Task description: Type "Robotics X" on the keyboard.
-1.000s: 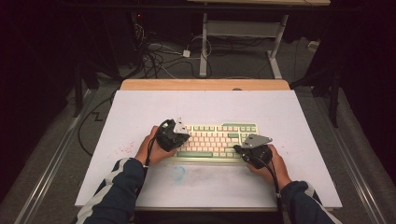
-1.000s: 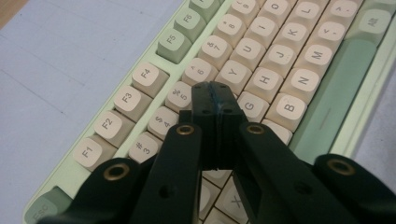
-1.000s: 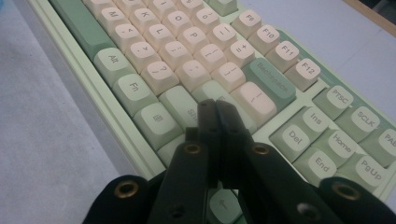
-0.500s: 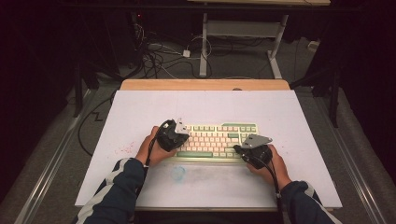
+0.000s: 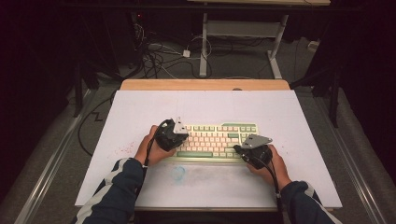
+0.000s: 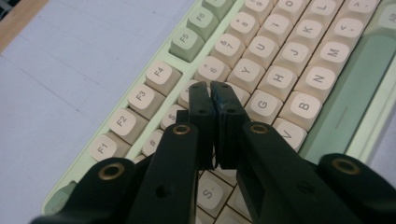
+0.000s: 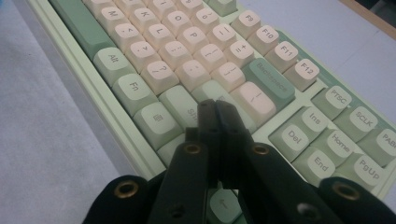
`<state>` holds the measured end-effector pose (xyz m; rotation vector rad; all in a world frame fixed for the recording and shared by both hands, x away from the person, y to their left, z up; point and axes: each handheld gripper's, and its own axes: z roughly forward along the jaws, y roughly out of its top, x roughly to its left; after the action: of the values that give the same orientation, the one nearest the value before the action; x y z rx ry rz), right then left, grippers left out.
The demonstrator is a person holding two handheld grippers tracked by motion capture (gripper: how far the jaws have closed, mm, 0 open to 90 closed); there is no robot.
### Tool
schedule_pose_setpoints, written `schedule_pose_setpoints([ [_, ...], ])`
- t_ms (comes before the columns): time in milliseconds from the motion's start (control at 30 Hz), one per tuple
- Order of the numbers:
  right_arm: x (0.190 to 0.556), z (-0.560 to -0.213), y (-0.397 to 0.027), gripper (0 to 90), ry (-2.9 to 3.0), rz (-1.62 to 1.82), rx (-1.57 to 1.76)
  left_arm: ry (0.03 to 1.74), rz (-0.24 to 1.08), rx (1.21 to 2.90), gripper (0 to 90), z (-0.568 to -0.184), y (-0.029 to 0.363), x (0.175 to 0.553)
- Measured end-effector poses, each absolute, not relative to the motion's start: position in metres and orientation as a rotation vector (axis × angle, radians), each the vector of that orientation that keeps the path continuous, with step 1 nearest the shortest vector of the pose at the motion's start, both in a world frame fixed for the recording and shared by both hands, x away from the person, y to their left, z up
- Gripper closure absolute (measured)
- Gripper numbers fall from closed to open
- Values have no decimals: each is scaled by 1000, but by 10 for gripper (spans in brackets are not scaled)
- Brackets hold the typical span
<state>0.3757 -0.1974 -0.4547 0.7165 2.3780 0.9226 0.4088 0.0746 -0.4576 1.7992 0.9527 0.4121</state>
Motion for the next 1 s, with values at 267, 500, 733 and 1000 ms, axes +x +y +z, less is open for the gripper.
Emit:
schedule_pose_setpoints([
  [267,369,-447,-202,900,2341,960,700,912,423,1697,718,-442,83,398],
  [500,364,-440,-206,900,2326,992,697,885,460,1641,452,-439,96,386],
  [733,361,-437,-208,900,2326,1000,704,890,485,1588,277,-444,112,375],
  [1000,362,-435,-209,900,2322,1017,711,902,520,1565,231,-455,127,358],
])
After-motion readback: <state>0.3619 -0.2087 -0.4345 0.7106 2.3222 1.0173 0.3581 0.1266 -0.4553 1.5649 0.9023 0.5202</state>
